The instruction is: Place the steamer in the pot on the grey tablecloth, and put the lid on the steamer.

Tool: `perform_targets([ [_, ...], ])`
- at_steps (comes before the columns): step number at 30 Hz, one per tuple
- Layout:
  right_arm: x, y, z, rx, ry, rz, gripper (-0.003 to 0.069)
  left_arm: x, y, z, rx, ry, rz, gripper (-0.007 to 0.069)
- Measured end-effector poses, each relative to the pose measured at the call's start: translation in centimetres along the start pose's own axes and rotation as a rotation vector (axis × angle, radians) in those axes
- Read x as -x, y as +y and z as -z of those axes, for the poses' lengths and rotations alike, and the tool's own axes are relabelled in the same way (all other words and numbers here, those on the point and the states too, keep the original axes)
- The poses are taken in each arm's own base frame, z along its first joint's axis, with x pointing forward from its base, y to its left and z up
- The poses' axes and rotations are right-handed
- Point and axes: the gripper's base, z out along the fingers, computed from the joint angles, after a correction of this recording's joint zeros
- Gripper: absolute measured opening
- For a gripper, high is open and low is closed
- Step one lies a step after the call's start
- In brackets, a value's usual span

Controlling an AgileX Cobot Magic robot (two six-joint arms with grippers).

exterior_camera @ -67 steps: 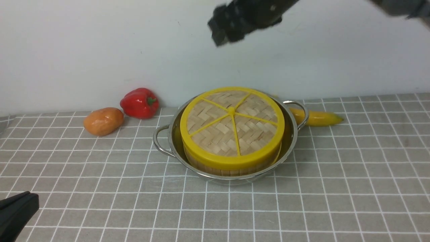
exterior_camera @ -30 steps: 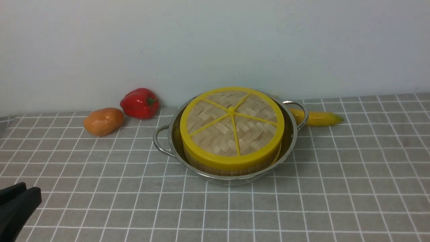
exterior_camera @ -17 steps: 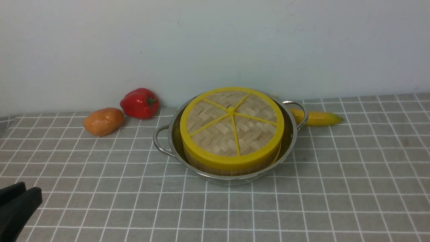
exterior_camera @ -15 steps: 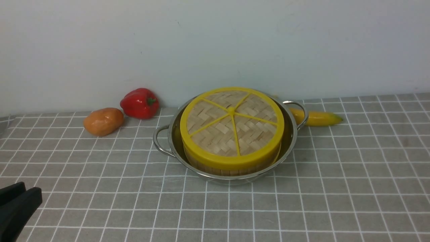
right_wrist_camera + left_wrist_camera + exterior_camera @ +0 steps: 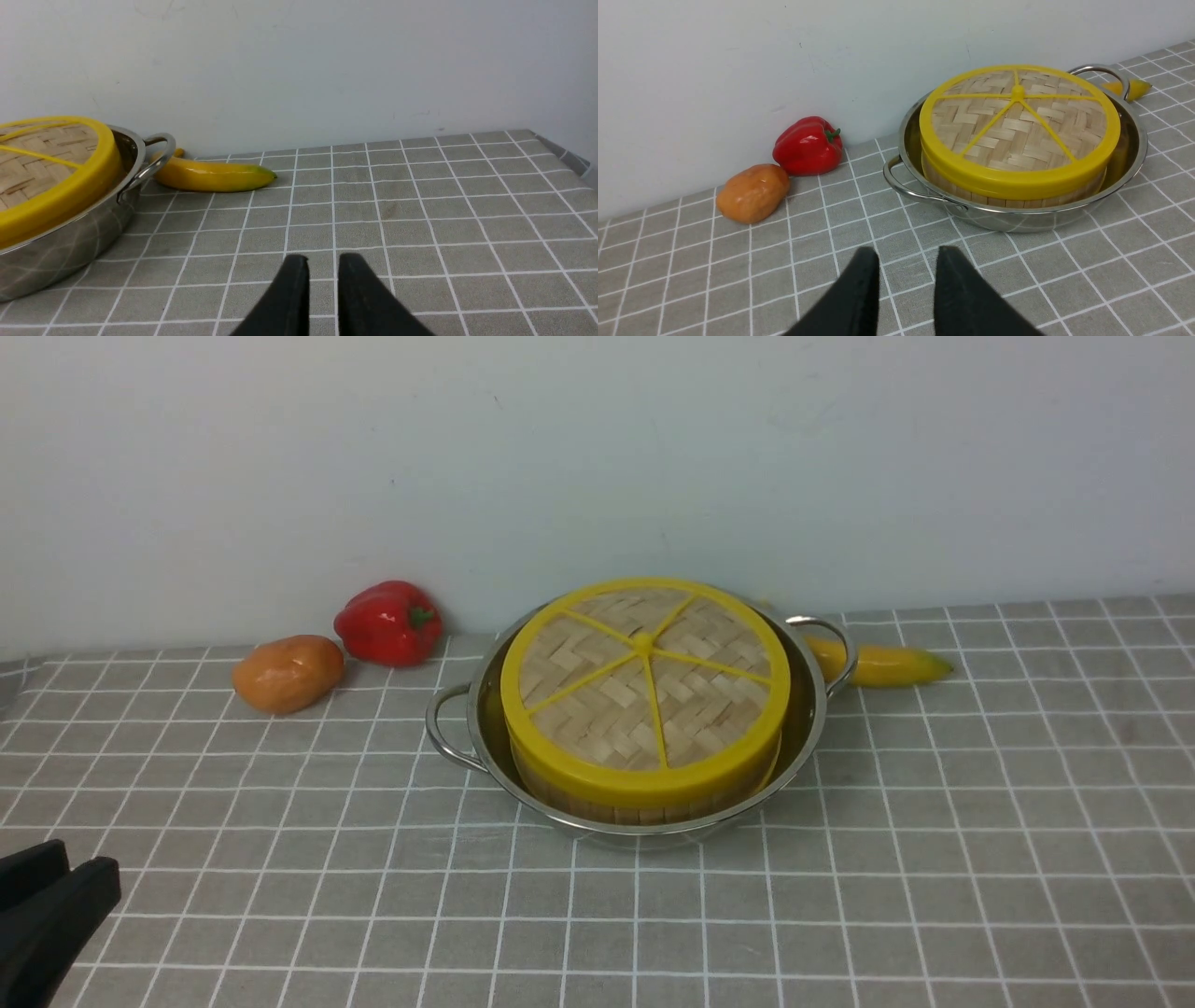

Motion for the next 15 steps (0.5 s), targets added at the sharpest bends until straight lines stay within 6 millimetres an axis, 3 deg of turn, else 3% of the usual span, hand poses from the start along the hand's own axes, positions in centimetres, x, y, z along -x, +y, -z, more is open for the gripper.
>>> perform_targets([
  [15, 0.01, 0.02, 0.0, 0.002, -0.001, -0.009, 0.0181, 0.0, 0.0, 0.0, 0.0, 0.0, 0.0, 0.0202],
])
